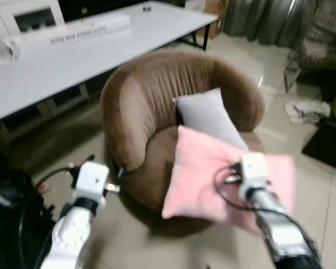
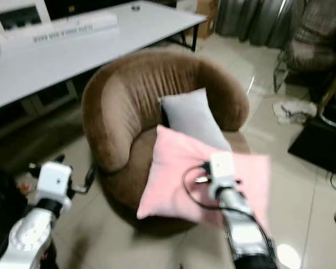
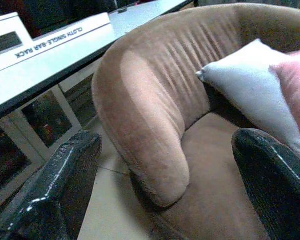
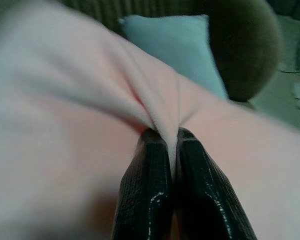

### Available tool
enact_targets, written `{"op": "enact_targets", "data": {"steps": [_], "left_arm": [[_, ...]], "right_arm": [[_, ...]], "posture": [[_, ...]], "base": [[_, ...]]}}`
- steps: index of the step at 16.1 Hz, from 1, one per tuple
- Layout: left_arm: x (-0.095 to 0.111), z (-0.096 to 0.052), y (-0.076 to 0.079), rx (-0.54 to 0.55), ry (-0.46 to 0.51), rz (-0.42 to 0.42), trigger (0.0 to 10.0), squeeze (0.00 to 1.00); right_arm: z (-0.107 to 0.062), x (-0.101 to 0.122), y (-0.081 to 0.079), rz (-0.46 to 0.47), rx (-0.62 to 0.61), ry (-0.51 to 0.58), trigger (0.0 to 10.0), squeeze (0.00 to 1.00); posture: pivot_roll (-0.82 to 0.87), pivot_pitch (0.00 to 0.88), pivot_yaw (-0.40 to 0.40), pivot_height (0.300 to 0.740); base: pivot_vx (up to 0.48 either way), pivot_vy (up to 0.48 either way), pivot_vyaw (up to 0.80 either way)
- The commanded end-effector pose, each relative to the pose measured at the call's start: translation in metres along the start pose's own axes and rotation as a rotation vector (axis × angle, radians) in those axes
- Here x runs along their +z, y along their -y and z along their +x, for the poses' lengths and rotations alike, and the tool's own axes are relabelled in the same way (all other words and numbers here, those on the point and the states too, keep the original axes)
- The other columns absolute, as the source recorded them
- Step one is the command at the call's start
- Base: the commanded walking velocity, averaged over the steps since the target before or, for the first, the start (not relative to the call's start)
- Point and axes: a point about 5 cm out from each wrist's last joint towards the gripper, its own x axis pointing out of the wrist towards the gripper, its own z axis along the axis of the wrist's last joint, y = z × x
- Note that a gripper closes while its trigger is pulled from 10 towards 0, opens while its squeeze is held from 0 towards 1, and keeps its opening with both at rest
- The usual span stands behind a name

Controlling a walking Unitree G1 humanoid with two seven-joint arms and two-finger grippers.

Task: Move the pillow to the sofa from floor

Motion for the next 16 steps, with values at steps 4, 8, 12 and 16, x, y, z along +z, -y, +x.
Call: {"op": "enact_targets", "data": {"steps": [4, 8, 12, 16], "left_arm": [[0.0023, 0.0000, 0.0024, -0.016, 0.005, -0.005, 10.0, 0.00], [0.0022, -0.0003, 0.0025, -0.022, 0.006, -0.008, 10.0, 0.00], [0.0022, -0.0006, 0.0027, -0.027, 0.006, -0.010, 10.0, 0.00], [0.0024, -0.0021, 0.0027, -0.031, 0.006, -0.010, 10.0, 0.00]], "right_arm": [[0.0006, 0.0115, 0.0057, -0.012, -0.019, 0.058, 10.0, 0.00], [0.0012, 0.0121, 0.0053, -0.043, -0.010, 0.060, 10.0, 0.00], [0.0009, 0.0112, 0.0075, -0.012, -0.035, 0.060, 10.0, 0.00], [-0.0001, 0.0100, 0.0082, -0.011, -0.040, 0.058, 10.0, 0.00]], "posture": [[0.07, 0.000, 0.002, 0.740], [0.07, 0.000, 0.002, 0.740], [0.07, 0.000, 0.002, 0.740], [0.07, 0.000, 0.007, 0.740]], "base": [[0.248, 0.000, 0.00], [0.286, 0.000, 0.00], [0.304, 0.000, 0.27], [0.314, 0.000, 0.00]]}}
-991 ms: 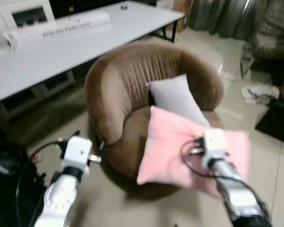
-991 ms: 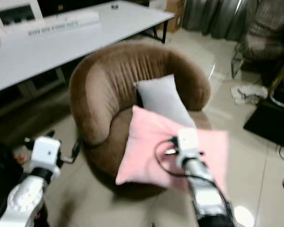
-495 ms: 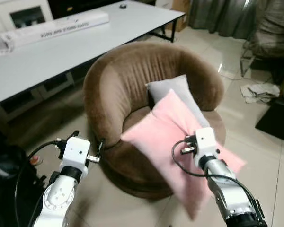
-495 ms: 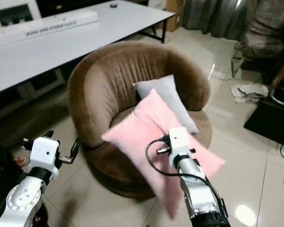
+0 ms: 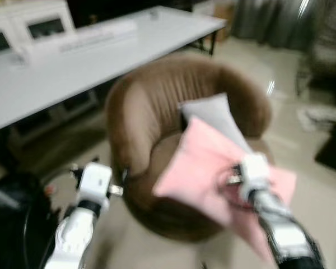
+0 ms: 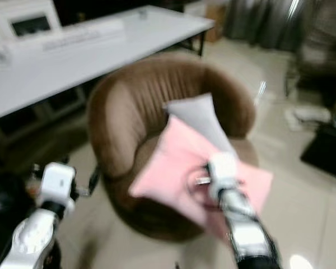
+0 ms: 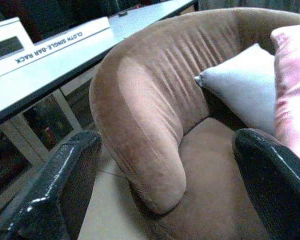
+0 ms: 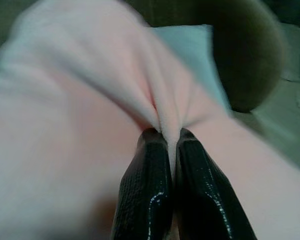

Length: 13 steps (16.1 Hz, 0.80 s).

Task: Move the pillow to the sofa from floor

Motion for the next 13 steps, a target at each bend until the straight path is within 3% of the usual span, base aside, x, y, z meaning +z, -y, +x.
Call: {"op": "enact_targets", "data": {"steps": [1, 13], "left_arm": [[0.0031, -0.0010, -0.0073, 0.014, 0.010, 0.013, 10.0, 0.00], [0.0028, -0.0026, -0.0057, -0.004, 0.004, 0.014, 10.0, 0.00]], "right_arm": [[0.0044, 0.0184, -0.0131, 0.003, 0.040, 0.077, 10.0, 0.00], [0.0029, 0.0161, -0.0118, 0.004, 0.027, 0.072, 10.0, 0.00]], "posture": [[0.07, 0.000, 0.007, 0.740], [0.07, 0.000, 0.014, 0.740]], "base": [[0.315, 0.000, 0.00], [0.314, 0.000, 0.00]]}}
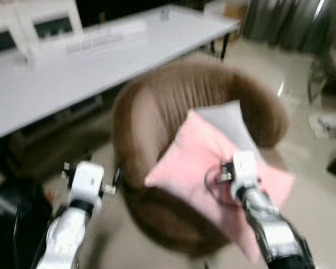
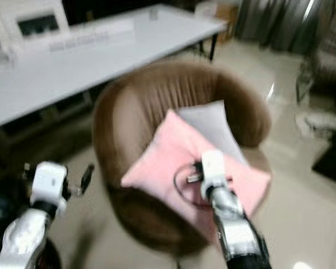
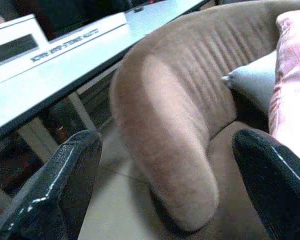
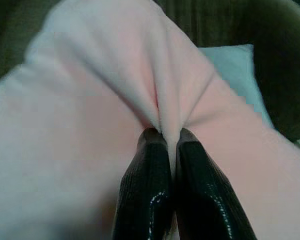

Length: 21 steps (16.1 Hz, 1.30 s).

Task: Move the pillow to the sofa from floor

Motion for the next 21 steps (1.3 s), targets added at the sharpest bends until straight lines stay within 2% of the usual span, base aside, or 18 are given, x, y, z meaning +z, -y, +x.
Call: {"op": "enact_targets", "data": {"steps": [1, 17, 19, 21], "left_arm": [[0.0024, 0.0004, 0.0027, -0.020, 0.008, 0.004, 10.0, 0.00], [0.0022, -0.0013, 0.0043, -0.054, 0.004, 0.013, 10.0, 0.00], [0.0045, -0.0013, 0.0058, -0.063, 0.029, -0.008, 10.0, 0.00], [0.0045, -0.0021, 0.0079, -0.095, 0.017, 0.011, 10.0, 0.00]], "right_arm": [[-0.0004, 0.0093, 0.0077, -0.007, -0.030, 0.045, 10.0, 0.00], [-0.0007, 0.0066, 0.0097, 0.005, -0.072, 0.035, 10.0, 0.00], [-0.0004, 0.0070, 0.0098, 0.014, -0.080, 0.039, 10.0, 0.00], [0.0007, 0.0081, 0.0102, 0.018, -0.087, 0.043, 10.0, 0.00]], "posture": [[0.07, 0.000, 0.014, 0.740], [0.06, 0.000, 0.027, 0.740], [0.06, 0.000, 0.029, 0.740], [0.07, 0.000, 0.026, 0.740]], "base": [[0.319, 0.000, 0.00], [0.313, 0.000, 0.00], [0.120, 0.000, 0.00], [0.000, 0.000, 0.00]]}}
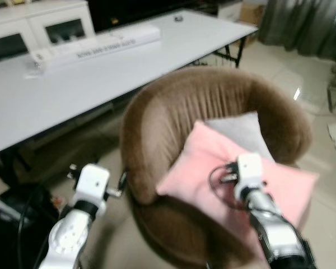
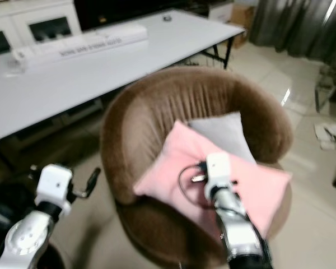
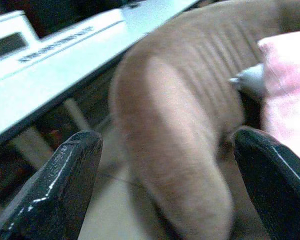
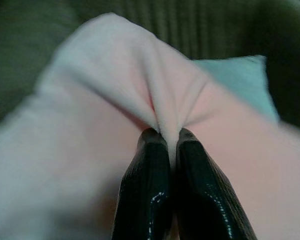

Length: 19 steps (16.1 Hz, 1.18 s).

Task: Move the pillow to the sofa from floor

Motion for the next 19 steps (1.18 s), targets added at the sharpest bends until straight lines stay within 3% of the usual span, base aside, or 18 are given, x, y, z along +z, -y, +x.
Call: {"op": "enact_targets", "data": {"steps": [1, 5, 8, 12, 15, 19], "left_arm": [[0.001, -0.003, 0.000, -0.024, -0.002, 0.022, 10.0, 0.00], [0.011, -0.013, -0.002, -0.059, 0.030, 0.046, 10.0, 0.00], [0.019, -0.022, 0.000, -0.105, 0.033, 0.057, 10.0, 0.00], [0.025, -0.032, 0.005, -0.150, 0.021, 0.067, 10.0, 0.00], [0.030, -0.033, 0.010, -0.195, 0.021, 0.077, 10.0, 0.00], [0.038, -0.041, 0.019, -0.243, 0.017, 0.074, 10.0, 0.00]], "right_arm": [[0.004, 0.011, -0.001, 0.002, -0.009, 0.051, 10.0, 0.00], [0.025, 0.024, -0.005, -0.009, -0.042, 0.066, 10.0, 0.00], [0.052, 0.042, -0.015, 0.061, -0.086, 0.043, 10.0, 0.00], [0.070, 0.055, -0.023, 0.165, -0.147, -0.019, 10.0, 0.00], [0.076, 0.065, -0.028, 0.168, -0.157, -0.026, 10.0, 0.00], [0.083, 0.095, -0.031, 0.183, -0.180, 0.027, 10.0, 0.00]], "posture": [[0.08, 0.000, 0.020, 0.740], [0.13, 0.000, -0.003, 0.740], [0.18, 0.000, -0.026, 0.740], [0.26, 0.000, -0.059, 0.740], [0.29, 0.000, -0.074, 0.740], [0.33, 0.000, -0.067, 0.740]], "base": [[0.000, 0.000, 0.00], [0.000, 0.000, 0.00], [0.000, 0.000, 0.00], [0.000, 0.000, 0.00], [0.000, 0.000, 0.00], [0.000, 0.000, 0.00]]}}
